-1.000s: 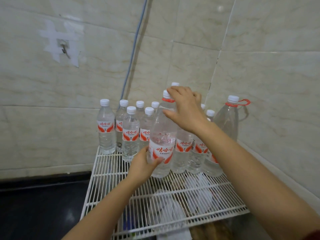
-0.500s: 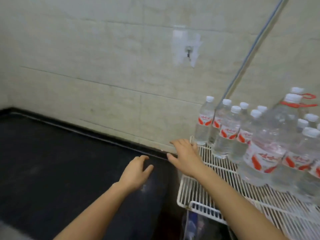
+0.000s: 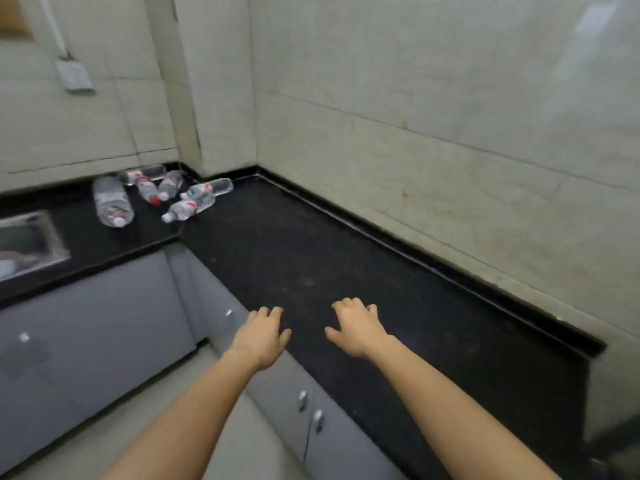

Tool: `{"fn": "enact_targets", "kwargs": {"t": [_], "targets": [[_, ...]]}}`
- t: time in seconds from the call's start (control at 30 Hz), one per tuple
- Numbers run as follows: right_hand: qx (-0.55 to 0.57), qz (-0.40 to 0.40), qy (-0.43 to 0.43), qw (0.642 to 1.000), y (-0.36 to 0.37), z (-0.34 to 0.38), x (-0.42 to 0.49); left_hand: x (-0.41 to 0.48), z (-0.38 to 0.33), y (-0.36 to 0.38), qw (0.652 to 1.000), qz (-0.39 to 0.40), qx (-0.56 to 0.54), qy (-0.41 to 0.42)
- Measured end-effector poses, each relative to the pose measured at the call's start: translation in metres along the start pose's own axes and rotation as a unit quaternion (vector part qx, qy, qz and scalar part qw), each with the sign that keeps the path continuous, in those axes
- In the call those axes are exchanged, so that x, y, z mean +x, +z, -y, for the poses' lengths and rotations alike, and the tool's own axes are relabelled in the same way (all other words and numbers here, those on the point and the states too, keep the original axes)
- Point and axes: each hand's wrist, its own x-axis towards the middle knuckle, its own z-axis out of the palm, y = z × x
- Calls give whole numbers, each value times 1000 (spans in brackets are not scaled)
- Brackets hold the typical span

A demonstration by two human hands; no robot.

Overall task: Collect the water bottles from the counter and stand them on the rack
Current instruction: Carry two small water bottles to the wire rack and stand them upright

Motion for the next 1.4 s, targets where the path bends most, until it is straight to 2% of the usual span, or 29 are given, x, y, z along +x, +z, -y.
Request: {"fn": "enact_targets", "kwargs": {"t": [0.17,0.37,0.67,0.93,1.13,1.27,1.4], "targets": [[-1,27,-59,998,13,99,69,4,106,-27,998,-6,7,-70],[-6,46,-94,995,16,176,156,42,198,-52,993,-32,-6,-113],[30,70,-92,993,19,241,333,175,310,-89,989,-47,-34,-138],[73,99,-72,990,12,288,456,276,391,-121,989,-46,-10,-141],[159,138,-9,977,28,324,534,363,437,-128,993,-41,-31,-108],[255,139,62,955,41,347,584,431,465,-138,995,-54,-62,-49],[345,122,129,922,47,367,625,498,489,-153,994,-32,-101,-12]]}}
